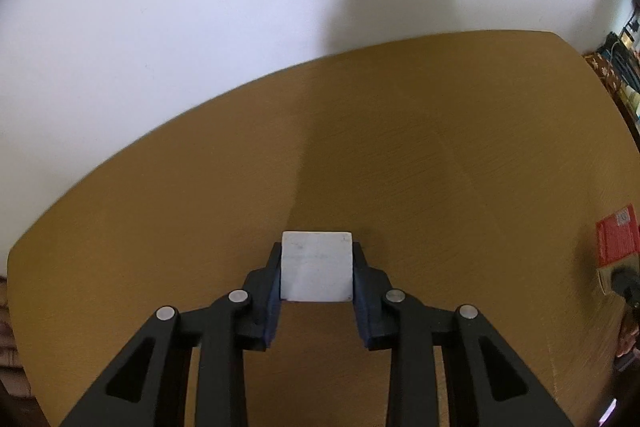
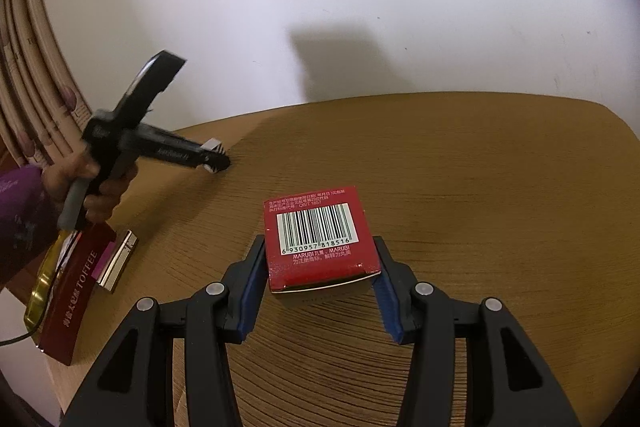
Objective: Organize rigid objects
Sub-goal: 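Carry the white cube into the tin while the right gripper carries the red box toward it, then release the white cube in the tin while the right gripper holds the red box above it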
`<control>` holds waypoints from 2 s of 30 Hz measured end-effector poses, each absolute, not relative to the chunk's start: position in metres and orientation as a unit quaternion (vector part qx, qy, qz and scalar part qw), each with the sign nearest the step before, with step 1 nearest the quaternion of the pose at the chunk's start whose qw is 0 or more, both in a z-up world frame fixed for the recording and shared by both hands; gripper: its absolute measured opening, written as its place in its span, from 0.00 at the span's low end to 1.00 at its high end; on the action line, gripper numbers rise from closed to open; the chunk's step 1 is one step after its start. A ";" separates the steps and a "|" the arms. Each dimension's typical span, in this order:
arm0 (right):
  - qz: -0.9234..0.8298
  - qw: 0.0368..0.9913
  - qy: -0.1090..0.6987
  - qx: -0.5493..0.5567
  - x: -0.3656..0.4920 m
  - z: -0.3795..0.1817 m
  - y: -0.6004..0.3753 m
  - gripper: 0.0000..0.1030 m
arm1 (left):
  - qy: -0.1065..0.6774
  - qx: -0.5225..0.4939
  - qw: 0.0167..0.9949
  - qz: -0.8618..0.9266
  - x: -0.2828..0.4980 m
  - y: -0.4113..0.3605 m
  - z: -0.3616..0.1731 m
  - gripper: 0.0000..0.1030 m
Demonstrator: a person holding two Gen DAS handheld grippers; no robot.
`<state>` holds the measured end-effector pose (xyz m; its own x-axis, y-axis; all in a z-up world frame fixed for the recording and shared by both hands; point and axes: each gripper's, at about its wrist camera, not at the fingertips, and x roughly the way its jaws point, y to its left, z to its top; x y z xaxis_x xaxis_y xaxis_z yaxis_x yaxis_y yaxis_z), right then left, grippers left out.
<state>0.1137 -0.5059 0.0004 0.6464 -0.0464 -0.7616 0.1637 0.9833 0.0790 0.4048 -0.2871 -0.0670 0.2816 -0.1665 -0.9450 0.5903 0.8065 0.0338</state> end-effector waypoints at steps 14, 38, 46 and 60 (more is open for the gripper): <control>-0.081 0.885 0.456 0.046 0.131 -0.014 -0.496 0.44 | 0.522 -0.043 0.836 -0.163 0.160 -0.156 0.049 0.29; 0.084 0.885 0.455 0.049 0.084 0.065 -0.268 0.44 | 0.532 -0.077 0.843 -0.008 0.151 0.029 0.002 0.30; 0.130 0.866 0.481 0.032 0.108 0.064 -0.197 0.44 | 0.520 -0.044 0.853 0.021 0.154 0.034 -0.021 0.30; 0.125 0.835 0.536 -0.006 0.188 -0.007 -0.135 0.44 | 0.526 -0.009 0.850 0.015 0.145 0.027 -0.010 0.41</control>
